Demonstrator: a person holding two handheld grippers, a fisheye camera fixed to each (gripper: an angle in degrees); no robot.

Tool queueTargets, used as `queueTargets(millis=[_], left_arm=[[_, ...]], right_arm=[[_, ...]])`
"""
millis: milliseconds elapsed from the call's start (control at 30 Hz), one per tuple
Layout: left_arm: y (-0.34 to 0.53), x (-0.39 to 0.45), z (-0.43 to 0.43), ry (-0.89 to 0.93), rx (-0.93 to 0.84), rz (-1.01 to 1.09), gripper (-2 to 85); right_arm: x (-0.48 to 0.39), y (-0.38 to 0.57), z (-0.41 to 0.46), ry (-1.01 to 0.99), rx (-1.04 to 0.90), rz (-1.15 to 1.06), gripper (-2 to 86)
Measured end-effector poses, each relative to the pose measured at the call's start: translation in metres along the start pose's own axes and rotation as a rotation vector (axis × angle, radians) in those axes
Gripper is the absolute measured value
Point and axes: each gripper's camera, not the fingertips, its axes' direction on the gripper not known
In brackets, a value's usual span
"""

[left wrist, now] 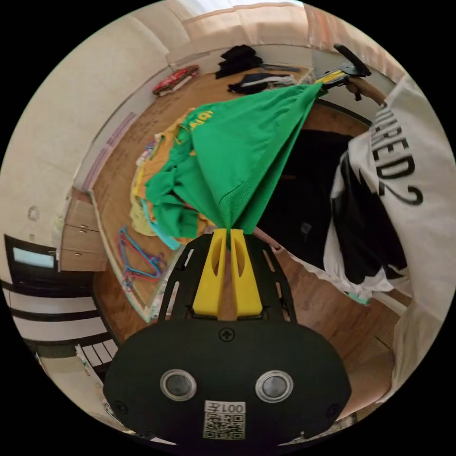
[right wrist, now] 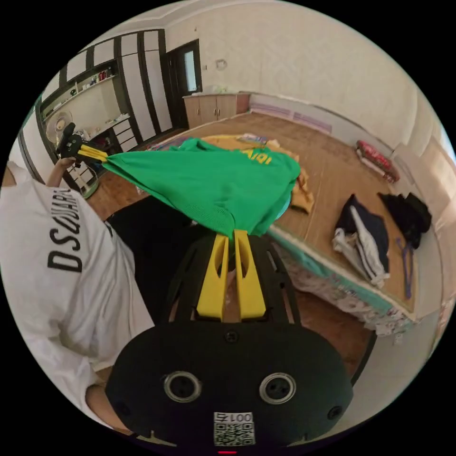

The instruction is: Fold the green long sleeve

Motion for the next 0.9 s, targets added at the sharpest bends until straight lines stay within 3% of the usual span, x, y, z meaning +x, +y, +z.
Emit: queueTargets(millis=[167, 300, 400, 500, 733, 833, 900], left_arm=[[-0.003, -0.003, 0.045, 0.103, -0.085, -0.037, -1.0], [-0.001, -0.019, 0.035, 0.139, -0.053, -0.037, -1.0], [0.001, -0.025, 0.034, 0.198, -0.138, -0.011, -1.0], [-0.002, -0.022, 0.048, 0.316, -0.217, 0.014, -0.9], [-0.021, -0.024, 0.093, 0.406, -0.334, -0.024, -0.9], [-0.020, -0.036, 0.090, 0.426, -0.375, -0.038, -1.0], [-0.021, -0.051, 0.089, 0.357, -0.459, -0.086, -1.0]], right_arm=[[-0.010, 0.019, 0.046, -0.064, -0.128, -0.039, 2.1], [-0.023, 0.006, 0.013, -0.153, -0.071, -0.246, 2.0], [-0.019, 0.005, -0.006, -0.316, -0.106, -0.330, 2.1], [-0.020, 0.010, 0.009, -0.432, -0.217, -0.350, 2.2], [0.017, 0.028, 0.053, -0.555, -0.358, -0.251, 2.8], [0.057, 0.030, 0.045, -0.462, -0.327, -0.159, 3.8], [0.087, 0.021, 0.050, -0.222, -0.279, -0.047, 5.7]])
